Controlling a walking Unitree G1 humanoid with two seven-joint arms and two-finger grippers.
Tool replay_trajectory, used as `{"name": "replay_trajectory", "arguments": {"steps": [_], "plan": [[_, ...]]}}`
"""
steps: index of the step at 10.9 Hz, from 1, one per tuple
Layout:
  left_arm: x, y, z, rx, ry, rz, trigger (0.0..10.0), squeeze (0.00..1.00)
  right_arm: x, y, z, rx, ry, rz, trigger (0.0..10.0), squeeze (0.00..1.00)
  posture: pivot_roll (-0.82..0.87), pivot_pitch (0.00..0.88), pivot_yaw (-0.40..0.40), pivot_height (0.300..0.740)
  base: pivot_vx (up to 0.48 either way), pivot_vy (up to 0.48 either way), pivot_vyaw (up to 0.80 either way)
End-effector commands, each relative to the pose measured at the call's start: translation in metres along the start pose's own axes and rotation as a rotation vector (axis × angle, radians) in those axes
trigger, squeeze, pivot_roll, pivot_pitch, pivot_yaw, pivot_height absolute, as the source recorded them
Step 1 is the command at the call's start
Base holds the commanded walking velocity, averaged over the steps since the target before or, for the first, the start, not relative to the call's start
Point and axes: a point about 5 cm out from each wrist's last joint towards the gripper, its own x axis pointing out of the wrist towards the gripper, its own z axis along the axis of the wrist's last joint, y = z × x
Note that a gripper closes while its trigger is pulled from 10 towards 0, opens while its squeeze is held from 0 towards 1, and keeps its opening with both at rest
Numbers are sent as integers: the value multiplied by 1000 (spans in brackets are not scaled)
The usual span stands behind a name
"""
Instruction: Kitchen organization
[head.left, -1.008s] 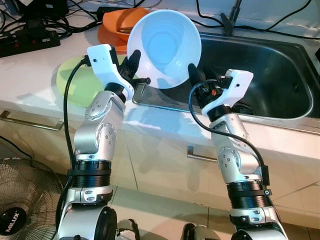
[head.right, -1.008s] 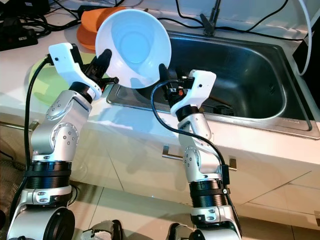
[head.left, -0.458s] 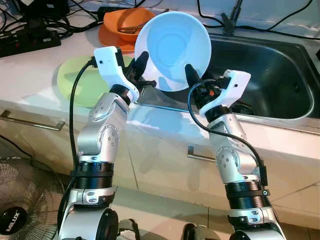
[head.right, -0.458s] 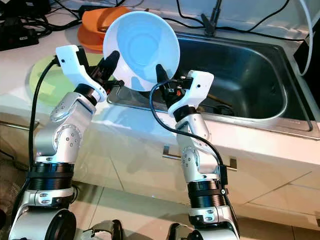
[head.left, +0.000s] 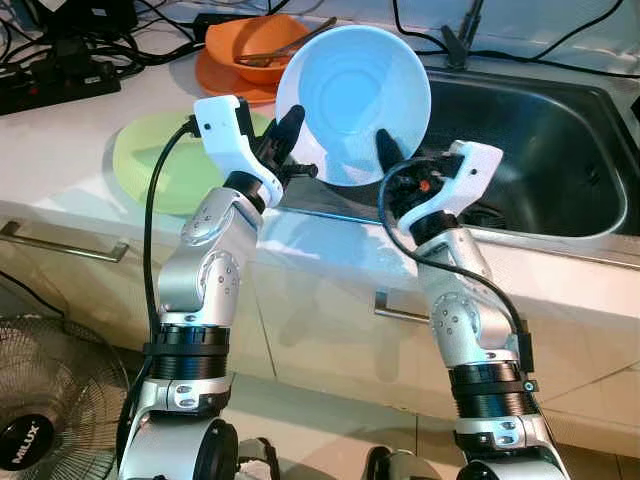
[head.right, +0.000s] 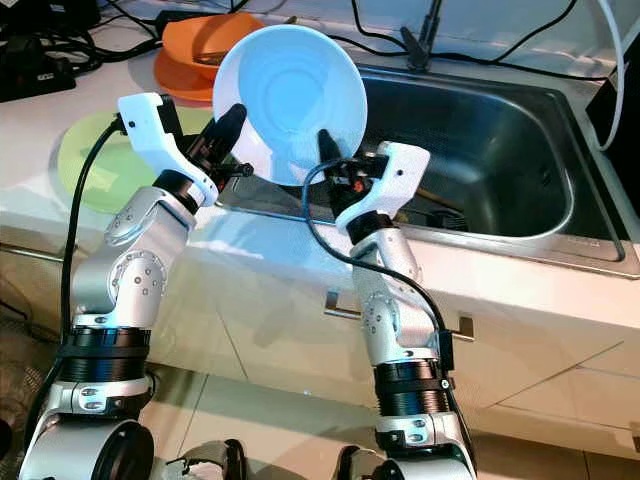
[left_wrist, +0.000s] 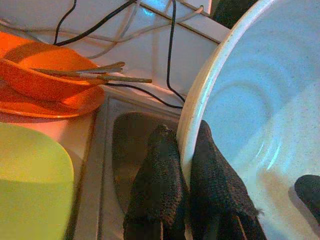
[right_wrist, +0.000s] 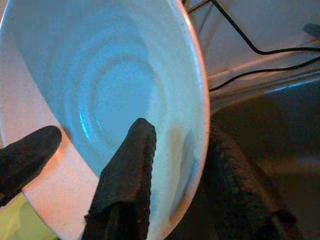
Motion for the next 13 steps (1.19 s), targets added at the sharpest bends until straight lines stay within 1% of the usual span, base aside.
{"name": "replay_trajectory", "arguments": {"steps": [1, 8, 9, 10, 12, 13], "plan": [[-1, -3, 2, 4, -11, -23, 10000, 0, 1, 1, 4, 16, -11, 4, 0, 0, 92, 109, 26, 740, 0, 0, 0], [0, -5, 1, 64, -13, -25, 10000, 0, 1, 3, 3, 26, -2, 22, 0, 0, 93, 110, 25, 740, 0, 0, 0], [-1, -5, 1, 64, -16, -32, 10000, 1000, 1, 3, 3, 27, -2, 22, 0, 0, 94, 109, 25, 740, 0, 0, 0], [-1, -6, 1, 69, -17, -37, 10000, 1000, 2, 2, 3, 27, -5, 9, 0, 0, 94, 108, 25, 740, 0, 0, 0], [-1, -6, 1, 70, -19, -36, 10000, 1000, 5, -5, 7, 6, -24, -61, 0, 0, 97, 107, 25, 740, 0, 0, 0], [-2, -5, 1, 70, -20, -32, 10000, 1000, 9, -16, 12, 2, -44, -129, 0, 0, 98, 107, 25, 740, 0, 0, 0]]}}
